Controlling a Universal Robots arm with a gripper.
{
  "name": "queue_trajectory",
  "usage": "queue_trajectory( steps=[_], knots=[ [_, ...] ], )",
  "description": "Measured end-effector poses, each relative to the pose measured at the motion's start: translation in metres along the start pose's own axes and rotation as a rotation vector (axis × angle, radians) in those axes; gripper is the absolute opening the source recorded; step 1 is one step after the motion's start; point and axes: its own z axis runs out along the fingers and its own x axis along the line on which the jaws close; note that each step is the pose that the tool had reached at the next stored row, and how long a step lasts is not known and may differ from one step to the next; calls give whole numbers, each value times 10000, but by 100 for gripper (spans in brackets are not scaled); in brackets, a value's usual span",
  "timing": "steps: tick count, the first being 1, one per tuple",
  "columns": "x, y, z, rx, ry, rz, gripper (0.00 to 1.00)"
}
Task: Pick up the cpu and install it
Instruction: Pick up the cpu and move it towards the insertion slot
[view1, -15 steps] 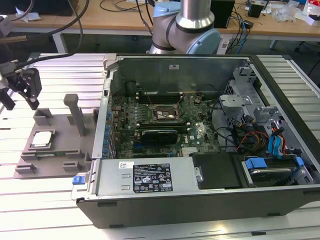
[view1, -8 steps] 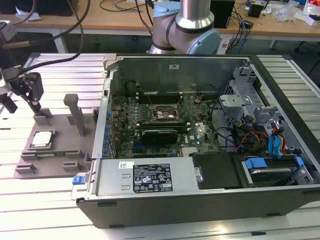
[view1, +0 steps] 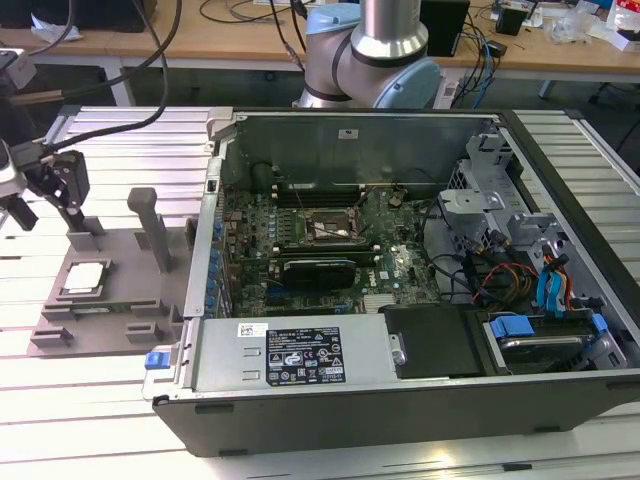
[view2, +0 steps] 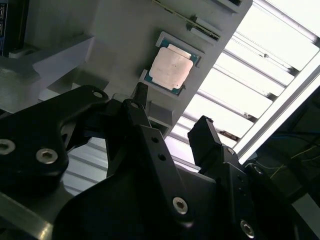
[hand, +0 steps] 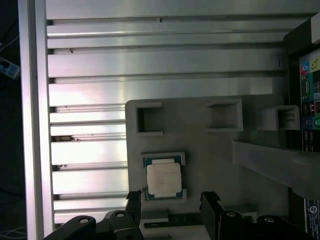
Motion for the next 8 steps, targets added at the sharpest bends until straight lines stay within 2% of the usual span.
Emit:
queue_trajectory(
  steps=[1, 8],
  knots=[
    [1, 0, 24, 0, 0, 0, 60],
    [2, 0, 77, 0, 0, 0, 60]
  ],
)
